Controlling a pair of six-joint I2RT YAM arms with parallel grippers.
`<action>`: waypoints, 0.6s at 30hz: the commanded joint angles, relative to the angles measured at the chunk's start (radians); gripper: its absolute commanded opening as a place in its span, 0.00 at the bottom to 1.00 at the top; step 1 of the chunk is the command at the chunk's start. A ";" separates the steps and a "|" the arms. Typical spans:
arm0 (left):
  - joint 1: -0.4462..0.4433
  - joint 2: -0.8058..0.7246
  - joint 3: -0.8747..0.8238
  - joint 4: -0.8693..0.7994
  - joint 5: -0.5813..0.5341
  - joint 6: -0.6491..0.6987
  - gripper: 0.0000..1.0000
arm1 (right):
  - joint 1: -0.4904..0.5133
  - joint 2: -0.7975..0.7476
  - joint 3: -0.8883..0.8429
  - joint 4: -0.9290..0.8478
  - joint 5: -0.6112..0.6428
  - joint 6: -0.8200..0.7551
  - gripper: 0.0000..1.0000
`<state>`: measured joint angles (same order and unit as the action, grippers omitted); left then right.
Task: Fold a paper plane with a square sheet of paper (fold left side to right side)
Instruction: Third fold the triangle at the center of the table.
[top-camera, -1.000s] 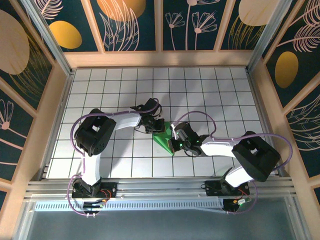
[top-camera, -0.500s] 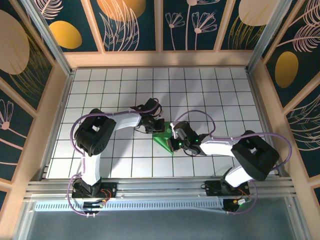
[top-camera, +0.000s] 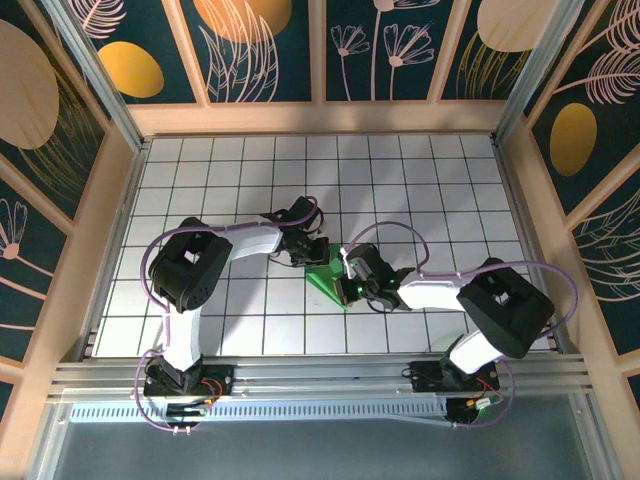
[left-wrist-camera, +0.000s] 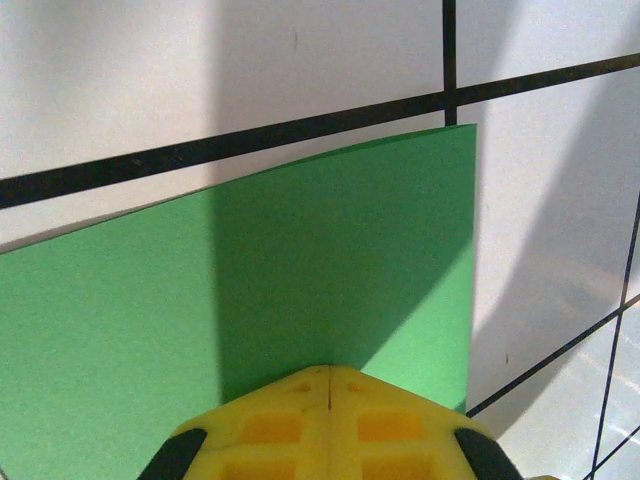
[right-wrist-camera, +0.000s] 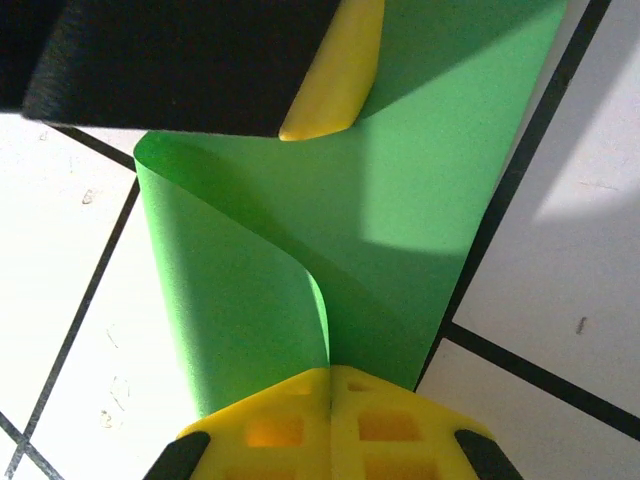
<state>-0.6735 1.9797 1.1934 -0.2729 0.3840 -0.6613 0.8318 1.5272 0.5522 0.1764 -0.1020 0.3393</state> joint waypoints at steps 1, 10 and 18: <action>-0.015 0.054 -0.006 -0.051 -0.025 0.006 0.00 | -0.010 0.018 0.019 0.002 0.016 -0.016 0.00; -0.014 0.035 0.002 -0.054 -0.043 0.004 0.03 | -0.008 0.035 0.010 -0.001 0.004 -0.017 0.00; 0.010 -0.022 0.070 -0.081 -0.059 0.010 0.11 | -0.007 0.033 -0.009 -0.017 -0.007 -0.013 0.00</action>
<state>-0.6758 1.9797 1.2251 -0.3077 0.3504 -0.6613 0.8318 1.5352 0.5545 0.1848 -0.1059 0.3393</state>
